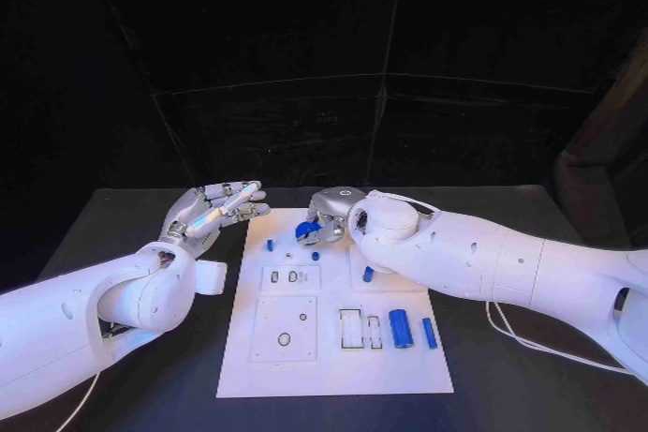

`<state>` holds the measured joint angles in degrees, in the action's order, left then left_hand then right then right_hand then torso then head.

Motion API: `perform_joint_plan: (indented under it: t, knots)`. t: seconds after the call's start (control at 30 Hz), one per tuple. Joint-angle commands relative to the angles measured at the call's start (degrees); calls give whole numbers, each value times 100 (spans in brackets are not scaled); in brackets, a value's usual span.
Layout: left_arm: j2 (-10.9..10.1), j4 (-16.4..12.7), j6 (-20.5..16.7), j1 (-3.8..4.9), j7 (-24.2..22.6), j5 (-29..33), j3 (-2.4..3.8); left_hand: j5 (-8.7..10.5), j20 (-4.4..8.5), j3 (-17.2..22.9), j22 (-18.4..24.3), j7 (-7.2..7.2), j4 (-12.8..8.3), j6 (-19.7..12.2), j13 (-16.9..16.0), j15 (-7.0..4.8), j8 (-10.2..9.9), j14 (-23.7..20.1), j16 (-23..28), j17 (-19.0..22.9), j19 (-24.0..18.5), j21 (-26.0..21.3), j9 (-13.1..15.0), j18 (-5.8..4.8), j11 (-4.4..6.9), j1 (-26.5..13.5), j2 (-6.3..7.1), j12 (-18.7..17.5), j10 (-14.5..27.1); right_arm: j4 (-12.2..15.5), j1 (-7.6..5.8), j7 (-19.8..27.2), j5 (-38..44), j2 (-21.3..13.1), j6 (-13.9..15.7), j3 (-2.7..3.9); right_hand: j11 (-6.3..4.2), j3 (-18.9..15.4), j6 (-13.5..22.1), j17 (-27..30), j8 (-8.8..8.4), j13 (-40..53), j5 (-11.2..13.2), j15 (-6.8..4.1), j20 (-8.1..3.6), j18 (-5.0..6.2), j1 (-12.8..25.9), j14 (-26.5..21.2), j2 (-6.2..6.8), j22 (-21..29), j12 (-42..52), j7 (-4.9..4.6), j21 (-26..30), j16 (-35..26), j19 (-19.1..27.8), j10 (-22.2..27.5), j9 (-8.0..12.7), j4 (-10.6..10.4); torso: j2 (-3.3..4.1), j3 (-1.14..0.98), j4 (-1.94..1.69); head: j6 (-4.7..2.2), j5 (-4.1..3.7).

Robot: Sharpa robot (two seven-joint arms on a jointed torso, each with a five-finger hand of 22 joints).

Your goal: Assemble the parts on the task board

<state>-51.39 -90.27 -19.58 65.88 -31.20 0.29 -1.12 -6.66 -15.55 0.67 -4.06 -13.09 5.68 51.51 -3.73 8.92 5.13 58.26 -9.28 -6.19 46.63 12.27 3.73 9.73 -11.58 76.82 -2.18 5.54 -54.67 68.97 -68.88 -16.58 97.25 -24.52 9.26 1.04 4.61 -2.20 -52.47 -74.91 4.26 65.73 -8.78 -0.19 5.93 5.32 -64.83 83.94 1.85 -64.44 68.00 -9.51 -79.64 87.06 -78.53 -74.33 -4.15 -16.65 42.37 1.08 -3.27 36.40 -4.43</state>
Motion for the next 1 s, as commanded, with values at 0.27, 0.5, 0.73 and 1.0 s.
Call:
perform_joint_plan:
  t: [0.27,0.5,0.73,1.0]
  knots:
    - [-13,-6,79,10,12,-33,5,10,-7,4,8,-121,-46,-43,6,13,-35,33,36,4,34,-28,-2,84,7,27,-57,-36,38,130,-9,332,-436,-164,953,-2,-24,-185,-71,-867,-6,205,-535,15,7,-60,-460,469,-218,-75,198,15,-60,22,-47,-142,4,175,1,-7,7,-23,3]
    - [-32,5,84,10,17,-33,5,10,-7,9,9,-121,-52,-45,7,14,-38,33,38,4,35,-30,-2,84,7,30,-60,-39,41,416,-9,994,-883,-535,1639,-3,-12,-253,4,-846,-52,217,-528,20,9,-60,-769,463,-177,-74,200,-3,-62,11,-42,-135,23,316,-3,-9,22,-44,-20]
    - [-50,33,100,11,25,-33,4,10,-7,12,10,-121,-57,-46,7,14,-39,33,40,4,35,-31,-2,84,6,33,-62,-40,43,861,-14,1485,-1604,-1303,1552,-7,-41,-195,-82,-792,5,207,-504,1,2,-53,-1324,450,-163,-48,178,25,-48,-17,-23,-115,0,642,-8,-4,30,-85,-99]
    - [-27,57,188,11,44,-33,4,11,-6,38,12,-114,-96,-20,2,11,-32,42,49,4,44,-43,3,84,13,49,-72,-34,18,936,-20,2297,-2553,-2227,1039,-11,-78,-16,-184,-813,33,206,-243,-34,-39,-49,-1952,452,-57,-9,152,52,-21,-16,4,-130,-2,1135,-12,-22,89,-110,-175]
